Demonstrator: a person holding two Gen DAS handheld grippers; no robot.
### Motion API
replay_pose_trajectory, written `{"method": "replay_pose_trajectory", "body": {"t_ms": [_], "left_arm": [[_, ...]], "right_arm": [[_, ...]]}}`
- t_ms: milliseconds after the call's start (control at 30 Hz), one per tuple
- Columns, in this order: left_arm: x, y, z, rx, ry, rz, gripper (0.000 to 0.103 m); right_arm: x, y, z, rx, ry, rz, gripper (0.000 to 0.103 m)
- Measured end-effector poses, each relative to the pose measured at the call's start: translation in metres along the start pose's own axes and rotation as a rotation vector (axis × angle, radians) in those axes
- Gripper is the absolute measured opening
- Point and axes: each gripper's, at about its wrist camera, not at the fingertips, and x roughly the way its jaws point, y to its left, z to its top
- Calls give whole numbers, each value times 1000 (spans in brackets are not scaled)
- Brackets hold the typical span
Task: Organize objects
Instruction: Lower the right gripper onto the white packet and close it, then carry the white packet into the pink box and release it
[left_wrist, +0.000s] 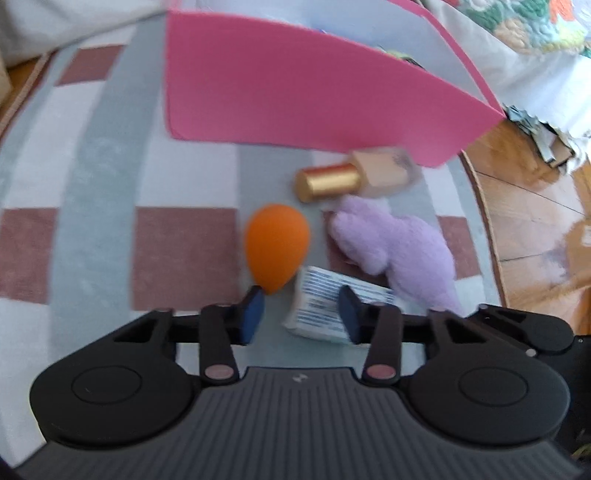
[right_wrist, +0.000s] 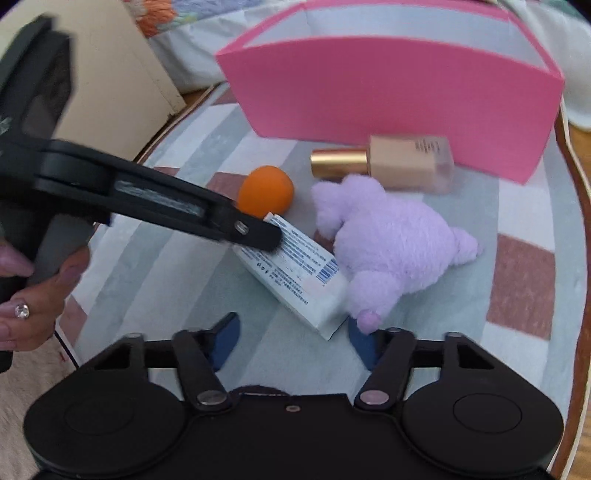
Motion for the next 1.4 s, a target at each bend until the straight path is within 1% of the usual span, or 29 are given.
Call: {"method": "replay_pose_trajectory", "body": {"t_ms": [33,67,100,167,300,367,467,533,600,700,767,833,967,1100,1267,1400], "left_arm": [[2,-2,0,-8,2,-28,37],[4,-5,0,-7,3,-34,37],[5,-9,-1,6,-9,-20,37],[4,-12,-3,18,-18,-8,37],[2,-4,-9,-64,26,-57,36],[-1,-2,-15,-87,40,-70,36],[-8,-6,-25,-94,44,-52,36],[-15,-8,-30,-101,39,-49,36],[-25,-11,-34,-108,22,-54,36],[-42,-14,-39,-125,-15,-67,36],[-55,-15,-41,-142,-42,-95,36],[-67,-16,-41,-152,-65,-124,36],[-92,-22,-34,-118,-122,-118,36],[-114,-30,-26,-85,-162,-107,36],[-132,-41,-16,-64,-197,-93,36],[-137,-51,-11,-59,-208,-76,36]], "right_arm": [[0,2,-2,-22,-9,-19,52],[1,4,-4,-47,-19,-40,48],[0,5,-5,-64,-29,-53,45],[-2,5,-7,-84,-41,-75,37],[-5,0,-8,-82,-51,-96,36],[-6,-1,-9,-82,-55,-103,37],[-9,4,-12,-108,-44,-84,40],[-14,11,-17,-134,-47,-85,44],[-22,17,-19,-160,-53,-78,49],[-38,22,-19,-188,-76,-63,52],[-50,24,-16,-202,-103,-55,57],[-61,26,-12,-217,-138,-57,60],[-77,31,2,-239,-201,-40,61],[-92,39,14,-277,-261,-44,61],[-107,44,25,-307,-315,-56,62],[-112,45,31,-328,-335,-85,62]]}}
